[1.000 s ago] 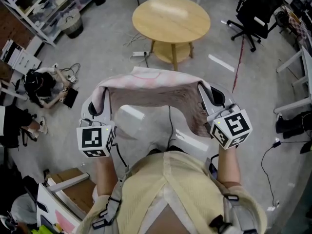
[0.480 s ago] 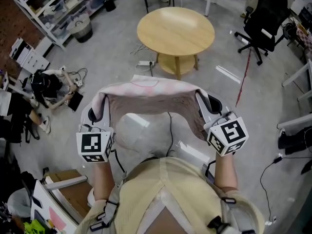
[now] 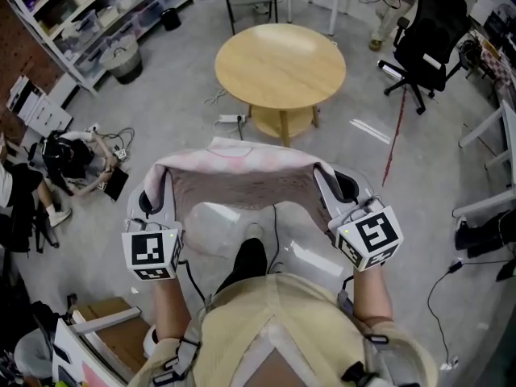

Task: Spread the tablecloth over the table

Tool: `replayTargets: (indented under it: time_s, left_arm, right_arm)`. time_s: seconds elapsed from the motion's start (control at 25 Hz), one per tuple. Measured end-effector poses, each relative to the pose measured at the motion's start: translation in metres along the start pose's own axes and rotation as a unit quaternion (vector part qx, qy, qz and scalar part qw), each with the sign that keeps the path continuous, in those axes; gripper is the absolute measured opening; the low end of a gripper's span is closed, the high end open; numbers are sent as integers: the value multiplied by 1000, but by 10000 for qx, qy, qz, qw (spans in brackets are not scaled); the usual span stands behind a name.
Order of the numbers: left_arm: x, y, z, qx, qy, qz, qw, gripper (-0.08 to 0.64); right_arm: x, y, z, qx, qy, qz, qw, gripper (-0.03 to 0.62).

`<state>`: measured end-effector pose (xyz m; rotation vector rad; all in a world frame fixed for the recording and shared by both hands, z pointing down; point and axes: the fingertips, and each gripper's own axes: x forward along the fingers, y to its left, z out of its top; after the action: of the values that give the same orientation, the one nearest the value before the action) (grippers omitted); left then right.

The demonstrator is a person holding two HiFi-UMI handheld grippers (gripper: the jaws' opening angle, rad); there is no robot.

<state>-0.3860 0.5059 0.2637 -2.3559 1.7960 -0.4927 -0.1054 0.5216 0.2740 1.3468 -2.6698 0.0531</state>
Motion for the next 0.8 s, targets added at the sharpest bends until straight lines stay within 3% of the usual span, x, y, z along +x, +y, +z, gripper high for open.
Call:
replayTargets:
  time_s: [0.44,0.8]
  left_arm:
    - [111,23,-6,-304,-102,-464,9984,6]
    - [193,57,-7,-255,-104,-818,9963,6]
  right_arm:
    - [67,-48,4,-18,402,-357,9986,10]
    - [136,-81,13,124,449,-558,9973,9]
